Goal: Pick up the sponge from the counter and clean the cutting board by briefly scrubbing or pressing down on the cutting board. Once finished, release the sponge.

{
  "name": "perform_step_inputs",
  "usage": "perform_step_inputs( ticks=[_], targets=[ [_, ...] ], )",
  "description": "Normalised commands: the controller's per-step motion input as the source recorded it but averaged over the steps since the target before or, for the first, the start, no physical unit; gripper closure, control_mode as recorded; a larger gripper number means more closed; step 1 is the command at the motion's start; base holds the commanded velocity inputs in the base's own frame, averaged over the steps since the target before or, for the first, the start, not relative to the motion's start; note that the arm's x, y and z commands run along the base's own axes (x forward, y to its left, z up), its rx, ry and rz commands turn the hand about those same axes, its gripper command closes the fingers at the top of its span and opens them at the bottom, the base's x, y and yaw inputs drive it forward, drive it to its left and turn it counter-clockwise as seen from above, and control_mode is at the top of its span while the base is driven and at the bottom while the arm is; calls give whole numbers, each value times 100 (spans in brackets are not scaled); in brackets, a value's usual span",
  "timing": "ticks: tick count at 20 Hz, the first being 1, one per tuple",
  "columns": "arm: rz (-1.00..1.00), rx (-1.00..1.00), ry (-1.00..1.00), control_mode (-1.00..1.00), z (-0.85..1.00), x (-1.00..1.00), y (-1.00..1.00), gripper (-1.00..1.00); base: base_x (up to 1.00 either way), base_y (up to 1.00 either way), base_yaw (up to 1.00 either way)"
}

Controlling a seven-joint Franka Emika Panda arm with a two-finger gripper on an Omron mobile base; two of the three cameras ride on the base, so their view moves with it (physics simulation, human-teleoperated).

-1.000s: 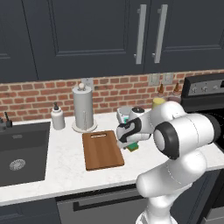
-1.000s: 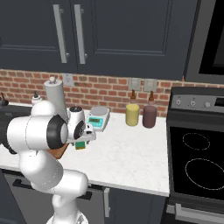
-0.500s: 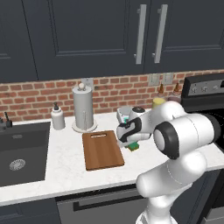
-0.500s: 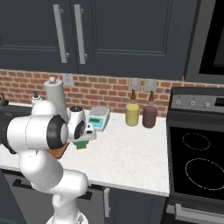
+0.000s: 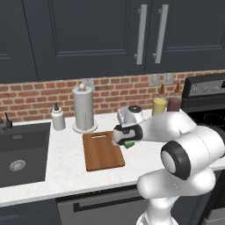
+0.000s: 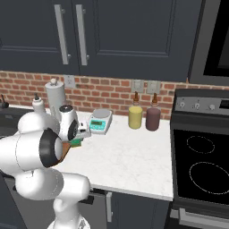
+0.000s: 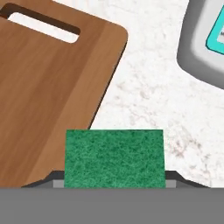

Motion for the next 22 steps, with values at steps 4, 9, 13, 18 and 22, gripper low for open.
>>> perform_step_inputs(
  ticks=[4, 9, 13, 18, 22],
  targets=[
    [0, 0, -7, -100, 7, -11, 74, 100, 0, 0, 0],
    [0, 0, 0, -100, 0, 0, 99, 100, 0, 0, 0],
    [-3, 0, 3, -100, 0, -4, 72, 100, 0, 0, 0],
    [-11, 0, 10, -100, 0, -15, 66, 100, 0, 0, 0],
    [-11, -1, 4, -100, 0, -7, 42, 100, 0, 0, 0]
  ],
)
